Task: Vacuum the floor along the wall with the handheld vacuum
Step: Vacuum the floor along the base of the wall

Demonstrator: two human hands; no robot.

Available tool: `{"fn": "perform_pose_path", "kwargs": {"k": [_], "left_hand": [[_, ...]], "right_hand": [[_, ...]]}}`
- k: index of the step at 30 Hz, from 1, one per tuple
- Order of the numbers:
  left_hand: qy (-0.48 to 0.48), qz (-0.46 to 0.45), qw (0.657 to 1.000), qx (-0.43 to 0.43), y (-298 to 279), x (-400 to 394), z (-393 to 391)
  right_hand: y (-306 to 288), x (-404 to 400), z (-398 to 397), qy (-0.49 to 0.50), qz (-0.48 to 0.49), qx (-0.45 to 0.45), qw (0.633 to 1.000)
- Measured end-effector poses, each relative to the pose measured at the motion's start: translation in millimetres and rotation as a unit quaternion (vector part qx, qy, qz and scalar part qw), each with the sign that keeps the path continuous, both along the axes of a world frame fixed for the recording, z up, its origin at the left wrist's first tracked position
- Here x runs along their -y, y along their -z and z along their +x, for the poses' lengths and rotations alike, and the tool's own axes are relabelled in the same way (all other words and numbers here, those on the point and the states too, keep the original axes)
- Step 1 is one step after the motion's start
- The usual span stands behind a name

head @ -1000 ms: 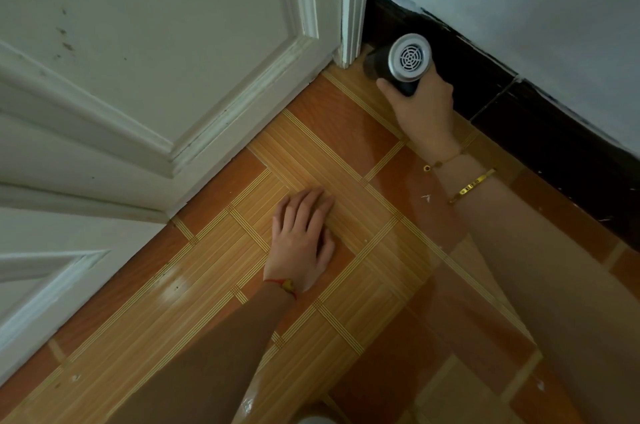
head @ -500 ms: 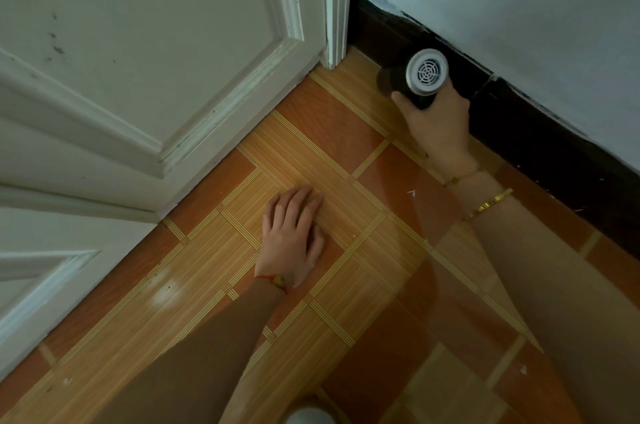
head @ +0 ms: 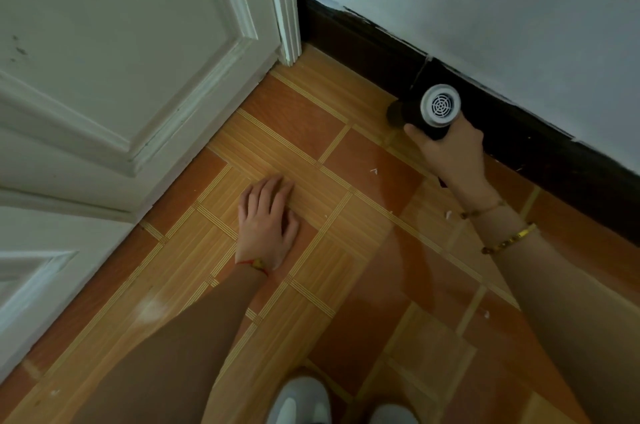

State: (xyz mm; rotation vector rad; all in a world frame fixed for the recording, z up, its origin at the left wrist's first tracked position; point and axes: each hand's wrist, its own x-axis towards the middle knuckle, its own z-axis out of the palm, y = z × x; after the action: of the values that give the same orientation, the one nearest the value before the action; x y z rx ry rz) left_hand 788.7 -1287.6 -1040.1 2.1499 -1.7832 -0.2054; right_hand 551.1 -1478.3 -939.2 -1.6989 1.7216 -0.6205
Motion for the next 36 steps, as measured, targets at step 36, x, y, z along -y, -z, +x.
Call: {"fn": "perform_pose_path", "kwargs": {"k": [36], "left_hand": [[0.012,0.044,0.996,0.071,1,-1,-4]], "right_hand": [[-28,-114,15,-0.182,0.085,-0.032,0.979]]}}
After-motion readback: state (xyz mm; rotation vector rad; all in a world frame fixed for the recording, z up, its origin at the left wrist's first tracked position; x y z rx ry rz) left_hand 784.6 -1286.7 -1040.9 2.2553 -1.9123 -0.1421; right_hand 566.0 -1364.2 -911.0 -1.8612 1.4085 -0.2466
